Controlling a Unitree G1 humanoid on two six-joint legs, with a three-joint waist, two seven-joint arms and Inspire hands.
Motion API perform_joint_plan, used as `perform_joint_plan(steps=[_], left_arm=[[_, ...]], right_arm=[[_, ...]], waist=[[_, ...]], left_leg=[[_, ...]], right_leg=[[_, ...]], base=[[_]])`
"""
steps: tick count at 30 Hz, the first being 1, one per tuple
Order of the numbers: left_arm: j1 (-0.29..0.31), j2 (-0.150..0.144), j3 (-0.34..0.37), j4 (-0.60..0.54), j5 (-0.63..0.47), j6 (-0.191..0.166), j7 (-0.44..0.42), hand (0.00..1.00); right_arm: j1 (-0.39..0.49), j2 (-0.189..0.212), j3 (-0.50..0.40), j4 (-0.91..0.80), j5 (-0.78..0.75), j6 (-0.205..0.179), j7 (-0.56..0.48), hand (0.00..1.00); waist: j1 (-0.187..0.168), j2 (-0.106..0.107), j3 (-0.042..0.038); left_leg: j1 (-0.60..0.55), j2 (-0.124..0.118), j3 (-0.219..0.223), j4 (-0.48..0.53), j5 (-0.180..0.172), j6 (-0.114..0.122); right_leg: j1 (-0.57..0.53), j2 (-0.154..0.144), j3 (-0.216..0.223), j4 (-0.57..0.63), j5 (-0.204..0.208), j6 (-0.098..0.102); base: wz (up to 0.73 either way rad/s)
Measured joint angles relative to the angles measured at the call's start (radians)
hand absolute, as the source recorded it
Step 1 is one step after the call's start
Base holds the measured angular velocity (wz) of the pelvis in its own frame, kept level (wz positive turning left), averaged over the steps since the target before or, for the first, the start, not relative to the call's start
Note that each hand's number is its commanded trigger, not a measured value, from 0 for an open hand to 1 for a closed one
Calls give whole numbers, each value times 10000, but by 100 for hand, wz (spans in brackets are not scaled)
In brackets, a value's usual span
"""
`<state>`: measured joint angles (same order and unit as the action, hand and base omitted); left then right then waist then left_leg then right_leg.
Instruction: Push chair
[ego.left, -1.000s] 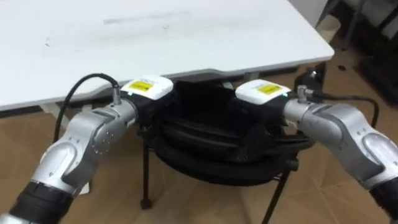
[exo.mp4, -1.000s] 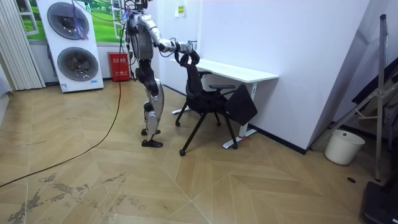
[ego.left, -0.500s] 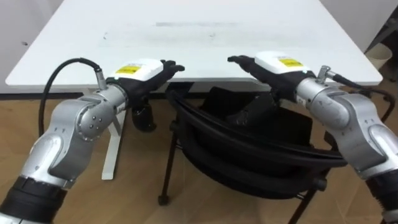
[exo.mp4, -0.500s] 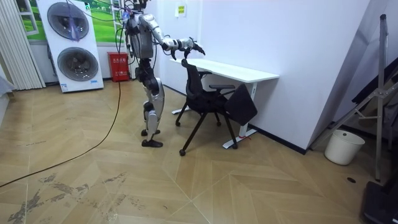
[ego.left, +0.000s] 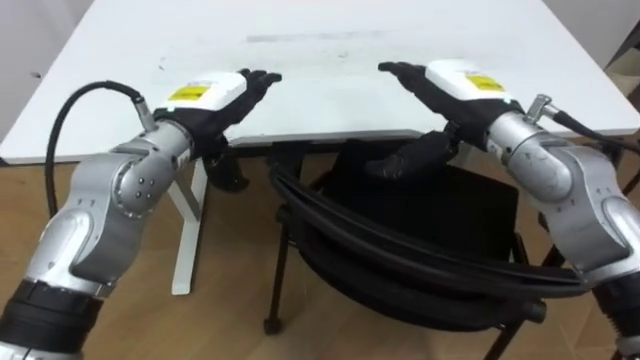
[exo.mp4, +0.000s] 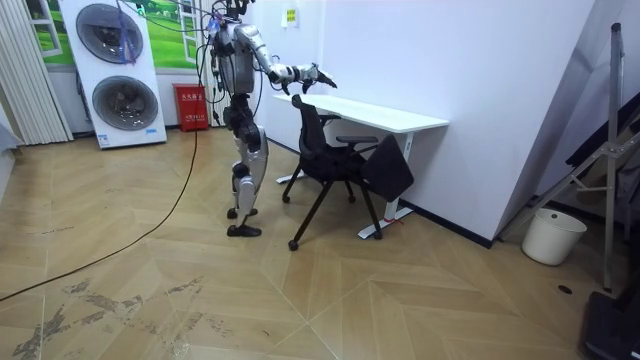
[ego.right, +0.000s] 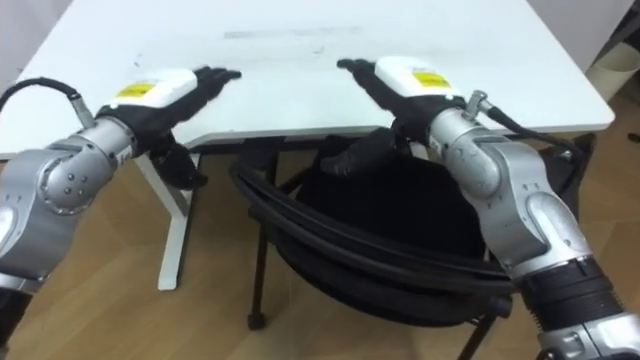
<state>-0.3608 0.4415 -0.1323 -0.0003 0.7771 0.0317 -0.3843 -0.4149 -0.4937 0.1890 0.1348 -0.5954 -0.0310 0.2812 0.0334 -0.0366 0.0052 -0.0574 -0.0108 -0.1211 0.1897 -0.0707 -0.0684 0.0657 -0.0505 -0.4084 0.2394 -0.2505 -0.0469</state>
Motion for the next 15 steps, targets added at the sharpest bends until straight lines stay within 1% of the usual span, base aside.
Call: perform_joint_plan(steps=[1,3,4,5,6,7,8,9,10,11,12,13,14,15], left_arm=[[-10,0,156,-31,-4,-45,137,0],[-57,0,768,-170,5,-85,714,0],[-56,0,929,-230,8,-91,872,0],[-39,-3,1330,-402,22,-131,1201,0],[-17,1,1751,-668,39,-153,1488,0],[-17,10,1971,-796,42,-168,1653,0],[-6,23,2392,-1001,31,-268,2060,0],[45,63,2724,-1136,29,-378,2554,0],[144,95,2871,-1224,24,-402,2838,0],[438,258,3232,-1321,32,-522,3461,0],[811,532,4069,-1388,185,-755,4007,0],[1026,494,4446,-1383,303,-792,4273,0],[1357,515,5149,-1369,421,-810,4736,0],[1606,518,5722,-1324,391,-815,5225,0]], right_arm=[[0,-17,-154,-59,90,-18,-51,0],[0,-61,-783,-392,198,-19,-424,0],[1,-61,-936,-489,188,-34,-542,0],[23,-76,-1352,-793,195,-66,-733,0],[96,-115,-1859,-1121,243,-168,-956,0],[100,-144,-2135,-1222,290,-254,-1070,0],[130,-238,-2657,-1307,529,-460,-1429,0],[321,-342,-3179,-1383,767,-601,-1904,0],[460,-377,-3420,-1406,873,-690,-2149,0],[816,-452,-3863,-1448,1041,-945,-2595,0],[1031,-523,-4369,-1688,1206,-1252,-2840,0],[1335,-587,-4751,-1943,1271,-1373,-3024,0],[1934,-685,-5546,-2237,1645,-1513,-3609,0],[2334,-735,-6241,-2237,2061,-1451,-4160,0]], waist=[[-14,0,0],[-6,-5,-5],[-10,-17,-12],[-23,-20,-13],[-40,-19,-13],[-63,-19,-14],[-89,-14,-16],[-93,3,-17],[-80,50,3],[-26,122,-11],[-26,12,-32],[-145,153,-76],[-340,258,-71],[-530,262,-68]], left_leg=[[9,-13,54,-2,-5,8],[125,-15,189,-58,-56,92],[167,-14,236,-84,-63,102],[184,-15,352,-104,-71,109],[189,-19,381,-123,-71,109],[207,-23,384,-138,-71,109],[351,3,351,-264,-69,110],[588,114,264,-398,-67,112],[739,285,133,-438,-67,115],[916,497,-486,-426,-80,124],[877,505,-641,-343,-168,57],[828,620,-551,-277,-338,-21],[833,714,58,-264,-445,-144],[929,783,632,-360,-440,-145]], right_leg=[[4,-19,26,-3,1,0],[36,-17,317,0,28,30],[47,-14,386,-1,29,30],[48,-12,515,-24,44,49],[38,15,524,-34,79,66],[47,23,531,-30,93,68],[84,49,515,48,130,113],[-14,51,557,540,133,120],[-244,66,672,1024,130,149],[-631,200,1408,861,33,264],[-1123,134,1869,-130,888,-130],[-1088,160,1655,-43,1106,-201],[-934,252,1457,-75,1187,-232],[-780,268,1513,-137,1187,-231]], base=[[-15],[-18],[-18],[-13],[-8],[-3],[-3],[-11],[-31],[-60],[-52],[-22],[11],[8]])
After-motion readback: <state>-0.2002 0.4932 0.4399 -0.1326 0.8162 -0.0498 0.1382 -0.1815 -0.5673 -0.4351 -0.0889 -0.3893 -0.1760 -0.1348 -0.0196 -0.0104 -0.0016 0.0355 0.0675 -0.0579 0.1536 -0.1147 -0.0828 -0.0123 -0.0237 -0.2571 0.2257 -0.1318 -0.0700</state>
